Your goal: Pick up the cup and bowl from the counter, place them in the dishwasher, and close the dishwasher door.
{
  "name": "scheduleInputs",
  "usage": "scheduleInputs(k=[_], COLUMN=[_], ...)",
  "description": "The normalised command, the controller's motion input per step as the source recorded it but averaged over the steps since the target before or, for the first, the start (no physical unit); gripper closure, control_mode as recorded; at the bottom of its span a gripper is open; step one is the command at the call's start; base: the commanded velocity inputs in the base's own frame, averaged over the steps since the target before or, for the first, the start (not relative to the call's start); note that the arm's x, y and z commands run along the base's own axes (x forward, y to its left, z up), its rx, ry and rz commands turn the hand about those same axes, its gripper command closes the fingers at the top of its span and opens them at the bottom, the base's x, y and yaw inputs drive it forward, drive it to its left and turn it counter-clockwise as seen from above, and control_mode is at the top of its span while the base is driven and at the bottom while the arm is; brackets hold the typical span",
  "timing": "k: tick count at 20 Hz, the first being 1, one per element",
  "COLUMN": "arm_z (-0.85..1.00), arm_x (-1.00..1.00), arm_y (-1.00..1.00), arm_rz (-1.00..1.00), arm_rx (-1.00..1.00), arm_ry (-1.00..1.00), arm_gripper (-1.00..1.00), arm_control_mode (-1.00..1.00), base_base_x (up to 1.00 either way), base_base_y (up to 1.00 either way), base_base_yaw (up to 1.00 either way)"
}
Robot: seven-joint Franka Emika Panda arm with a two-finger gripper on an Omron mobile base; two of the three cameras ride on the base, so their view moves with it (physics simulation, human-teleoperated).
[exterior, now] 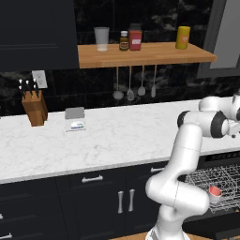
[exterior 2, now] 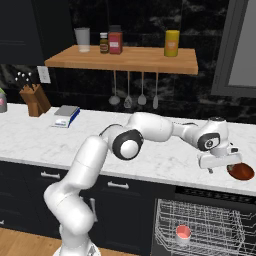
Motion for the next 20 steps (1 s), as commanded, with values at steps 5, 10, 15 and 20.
scheduleInputs(k=[5, 10, 15, 20], arm_z=[-0.15, 0.00, -0.01, -0.39], arm_x=[0.12, 0.27, 0.14, 0.00], arm_y=[-0.16, -0.29, -0.30, -0.01], arm_rz=[-0.09, 0.00, 0.00, 0.00], arm_rx=[-0.02, 0.00, 0.00, -0.03], arm_ry=[0.00, 0.00, -0.01, 0.00], arm_gripper=[-1.00, -1.00, -1.00, 1.00], arm_control_mode=[-1.00, -1.00, -1.00, -1.00], base_base_x=[0.00, 0.00, 0.00, 0.00], base_base_y=[0.00, 0.00, 0.00, 0.00], base_base_yaw=[0.00, 0.00, 0.00, 0.00])
